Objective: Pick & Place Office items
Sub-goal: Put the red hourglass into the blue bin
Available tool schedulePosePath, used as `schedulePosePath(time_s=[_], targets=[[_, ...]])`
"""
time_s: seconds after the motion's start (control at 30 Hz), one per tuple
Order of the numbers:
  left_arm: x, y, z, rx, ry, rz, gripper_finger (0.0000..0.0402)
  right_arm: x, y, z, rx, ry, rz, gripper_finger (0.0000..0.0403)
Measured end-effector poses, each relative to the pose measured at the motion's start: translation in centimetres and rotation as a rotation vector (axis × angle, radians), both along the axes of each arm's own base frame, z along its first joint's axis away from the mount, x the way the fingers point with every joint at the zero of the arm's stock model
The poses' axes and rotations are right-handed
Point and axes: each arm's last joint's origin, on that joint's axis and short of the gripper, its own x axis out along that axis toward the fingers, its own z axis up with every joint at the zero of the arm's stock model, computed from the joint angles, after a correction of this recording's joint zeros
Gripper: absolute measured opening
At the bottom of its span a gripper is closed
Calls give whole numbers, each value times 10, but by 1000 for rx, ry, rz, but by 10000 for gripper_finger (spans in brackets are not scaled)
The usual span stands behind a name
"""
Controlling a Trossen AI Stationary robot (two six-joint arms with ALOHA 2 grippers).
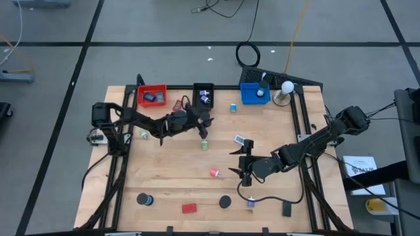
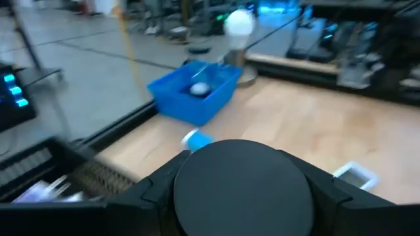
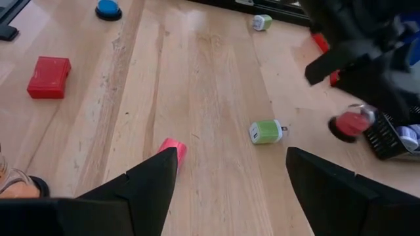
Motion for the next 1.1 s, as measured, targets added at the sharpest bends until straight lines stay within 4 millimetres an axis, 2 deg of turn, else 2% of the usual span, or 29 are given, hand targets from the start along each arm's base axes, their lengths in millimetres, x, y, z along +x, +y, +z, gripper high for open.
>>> schedulePosePath(time_s=[0.17, 0.33, 0.7, 1.1], targets=[[23, -2, 19, 28, -54, -93, 204, -1, 0, 1, 2, -5, 0, 281], [48, 2, 24, 62, -41, -148, 204, -1, 0, 1, 3, -2, 3, 281], [86, 10, -13, 53, 36, -179, 204, -3, 4, 1, 1, 4, 21, 281], [97, 13, -26, 29, 57, -202, 204, -3, 5, 0, 0, 4, 25, 281]])
